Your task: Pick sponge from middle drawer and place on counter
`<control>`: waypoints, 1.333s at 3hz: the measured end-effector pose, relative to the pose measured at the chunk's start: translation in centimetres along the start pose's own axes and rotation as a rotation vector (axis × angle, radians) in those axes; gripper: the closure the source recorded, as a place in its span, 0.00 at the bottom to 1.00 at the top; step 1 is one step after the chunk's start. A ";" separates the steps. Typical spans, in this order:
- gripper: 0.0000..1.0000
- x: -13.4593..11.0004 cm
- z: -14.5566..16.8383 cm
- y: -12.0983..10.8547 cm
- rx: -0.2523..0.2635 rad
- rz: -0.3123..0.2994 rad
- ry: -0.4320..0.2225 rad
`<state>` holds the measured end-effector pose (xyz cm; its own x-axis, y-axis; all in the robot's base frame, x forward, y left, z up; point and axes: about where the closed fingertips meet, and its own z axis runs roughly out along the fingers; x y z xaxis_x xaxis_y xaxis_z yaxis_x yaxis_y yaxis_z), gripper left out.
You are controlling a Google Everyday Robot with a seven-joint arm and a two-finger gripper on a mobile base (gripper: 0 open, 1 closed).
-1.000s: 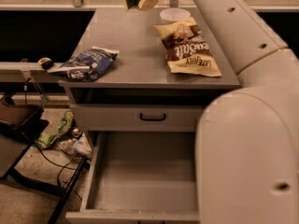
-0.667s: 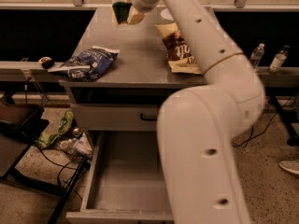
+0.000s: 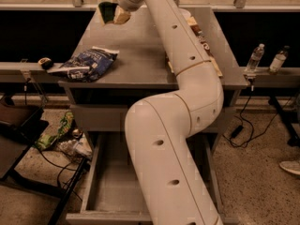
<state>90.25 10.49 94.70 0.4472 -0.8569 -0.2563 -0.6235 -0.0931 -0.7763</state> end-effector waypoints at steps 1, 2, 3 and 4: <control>0.50 0.0 0.0 0.0 0.001 0.000 0.000; 0.27 0.0 0.0 0.0 0.001 0.000 0.000; 0.04 0.0 0.0 0.0 0.001 0.000 0.000; 0.00 0.0 0.0 0.0 0.002 0.000 -0.001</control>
Offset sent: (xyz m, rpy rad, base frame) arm 0.0001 0.0000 0.0005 0.0010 -0.0012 -0.0002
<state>90.26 10.51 94.74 0.4475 -0.8565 -0.2571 -0.6226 -0.0921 -0.7771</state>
